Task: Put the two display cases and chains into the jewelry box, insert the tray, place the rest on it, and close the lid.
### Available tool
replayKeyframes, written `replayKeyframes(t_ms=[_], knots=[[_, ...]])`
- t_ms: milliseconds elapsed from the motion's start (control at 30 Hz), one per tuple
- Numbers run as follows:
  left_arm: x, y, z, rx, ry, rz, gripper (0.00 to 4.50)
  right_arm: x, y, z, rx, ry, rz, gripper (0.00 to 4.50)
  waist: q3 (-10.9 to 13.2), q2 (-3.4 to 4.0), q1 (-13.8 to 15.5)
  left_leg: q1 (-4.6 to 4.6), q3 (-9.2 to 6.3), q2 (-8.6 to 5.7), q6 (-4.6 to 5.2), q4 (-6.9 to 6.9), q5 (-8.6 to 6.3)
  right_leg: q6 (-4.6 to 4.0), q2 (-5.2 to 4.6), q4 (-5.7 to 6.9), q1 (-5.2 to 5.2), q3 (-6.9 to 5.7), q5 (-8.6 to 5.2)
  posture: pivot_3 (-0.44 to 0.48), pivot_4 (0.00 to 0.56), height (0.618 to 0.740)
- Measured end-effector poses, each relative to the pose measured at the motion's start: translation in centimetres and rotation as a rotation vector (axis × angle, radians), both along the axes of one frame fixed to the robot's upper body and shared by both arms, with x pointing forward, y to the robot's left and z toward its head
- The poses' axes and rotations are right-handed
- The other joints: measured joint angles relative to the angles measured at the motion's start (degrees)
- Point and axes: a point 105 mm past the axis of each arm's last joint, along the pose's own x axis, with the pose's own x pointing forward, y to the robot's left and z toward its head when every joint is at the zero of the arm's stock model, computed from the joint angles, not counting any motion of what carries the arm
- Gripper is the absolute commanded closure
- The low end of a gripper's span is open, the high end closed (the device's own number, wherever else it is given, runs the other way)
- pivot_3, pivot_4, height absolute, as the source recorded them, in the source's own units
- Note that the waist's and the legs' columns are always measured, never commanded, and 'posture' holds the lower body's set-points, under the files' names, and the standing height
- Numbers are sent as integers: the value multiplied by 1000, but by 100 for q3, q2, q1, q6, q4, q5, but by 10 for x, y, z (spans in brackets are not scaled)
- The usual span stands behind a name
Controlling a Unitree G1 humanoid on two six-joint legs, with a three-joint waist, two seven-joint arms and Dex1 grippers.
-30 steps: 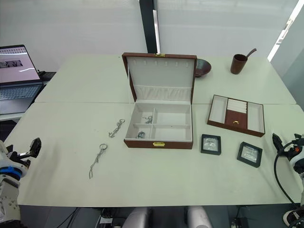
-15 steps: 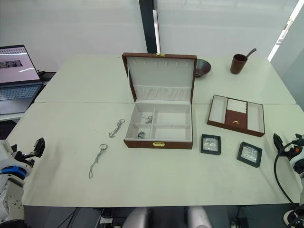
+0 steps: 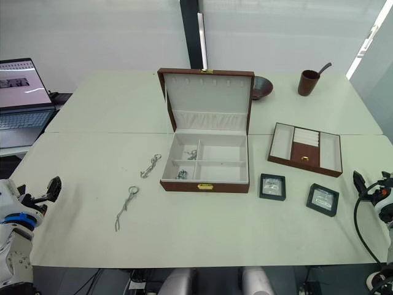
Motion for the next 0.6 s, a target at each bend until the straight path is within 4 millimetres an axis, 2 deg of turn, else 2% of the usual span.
replayKeyframes(t_ms=[167, 400, 500, 600], knots=[[8, -15, 8, 13, -16, -88, 48, 3, 6, 8, 0, -17, 44, 0, 0, 0, -1, 0, 0, 0, 0, 0, 0, 0, 0, 0, 0, 0, 0, 0, 150, 740], [26, -59, 34, 35, -85, -311, 48, 12, 18, 38, -18, -39, 193, 0, 0, 1, -1, 1, -1, 1, 0, 1, 0, 0, 2, 0, 2, -1, 0, 0, 150, 740], [37, -91, 44, 41, -96, -465, 48, 17, 31, 46, -41, 9, 314, 0, 0, 1, -1, 0, 0, -2, 0, 3, 0, 0, 2, 1, 2, 0, 0, 0, 150, 740], [45, -124, 61, 67, -126, -621, 48, 22, 46, 64, -91, 19, 433, 0, 0, 1, 0, 0, -2, -1, 0, 2, 0, 1, 2, 0, 2, -2, 1, 0, 150, 740]])
